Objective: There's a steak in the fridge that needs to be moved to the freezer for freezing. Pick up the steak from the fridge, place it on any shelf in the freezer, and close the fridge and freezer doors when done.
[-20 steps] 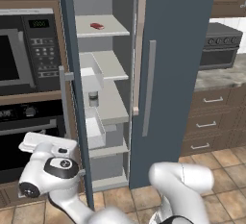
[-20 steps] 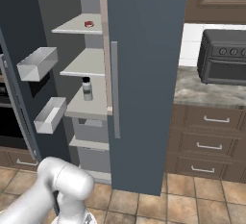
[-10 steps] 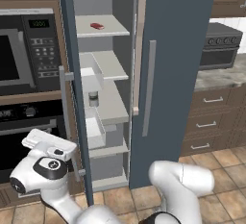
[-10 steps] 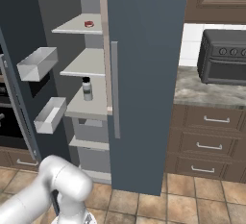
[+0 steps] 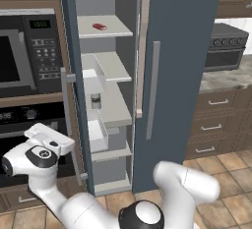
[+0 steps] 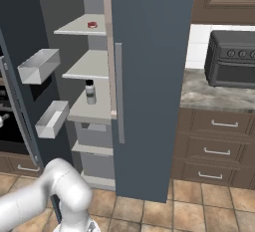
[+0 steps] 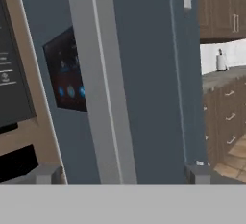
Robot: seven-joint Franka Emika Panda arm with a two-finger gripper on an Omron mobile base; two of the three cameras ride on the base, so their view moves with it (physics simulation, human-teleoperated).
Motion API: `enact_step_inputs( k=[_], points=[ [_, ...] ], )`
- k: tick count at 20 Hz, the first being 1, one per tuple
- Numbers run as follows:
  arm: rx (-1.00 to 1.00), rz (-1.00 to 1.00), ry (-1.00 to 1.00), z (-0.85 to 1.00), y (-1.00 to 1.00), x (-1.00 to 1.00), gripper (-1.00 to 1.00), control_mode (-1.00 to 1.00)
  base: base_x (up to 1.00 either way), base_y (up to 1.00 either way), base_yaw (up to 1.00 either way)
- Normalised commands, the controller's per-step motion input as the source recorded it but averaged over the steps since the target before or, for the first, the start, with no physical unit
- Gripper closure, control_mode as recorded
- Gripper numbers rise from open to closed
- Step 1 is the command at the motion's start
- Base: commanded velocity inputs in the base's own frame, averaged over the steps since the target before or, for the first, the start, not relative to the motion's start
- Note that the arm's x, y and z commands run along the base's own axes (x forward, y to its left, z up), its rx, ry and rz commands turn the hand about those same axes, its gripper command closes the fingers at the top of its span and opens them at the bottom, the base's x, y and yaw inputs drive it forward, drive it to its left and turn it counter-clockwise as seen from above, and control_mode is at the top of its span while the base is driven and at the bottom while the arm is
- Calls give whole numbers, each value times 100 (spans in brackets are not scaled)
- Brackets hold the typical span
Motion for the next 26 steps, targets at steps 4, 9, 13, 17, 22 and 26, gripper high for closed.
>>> enact_step_inputs(
  k=[4,9,13,17,22,26],
  points=[
    [0,-1,16,-22,-4,50,-100,-100,0,0,0],
    [-1,0,3,-43,-1,23,-100,-100,0,0,0],
    [0,0,7,-22,-22,49,-100,-100,0,0,0],
    [0,0,7,-29,-19,61,-100,-100,0,0,0],
    [0,-5,10,-32,-68,27,-100,-100,0,0,0],
    [2,-1,0,-12,-100,0,-100,-100,0,0,0]
  ],
)
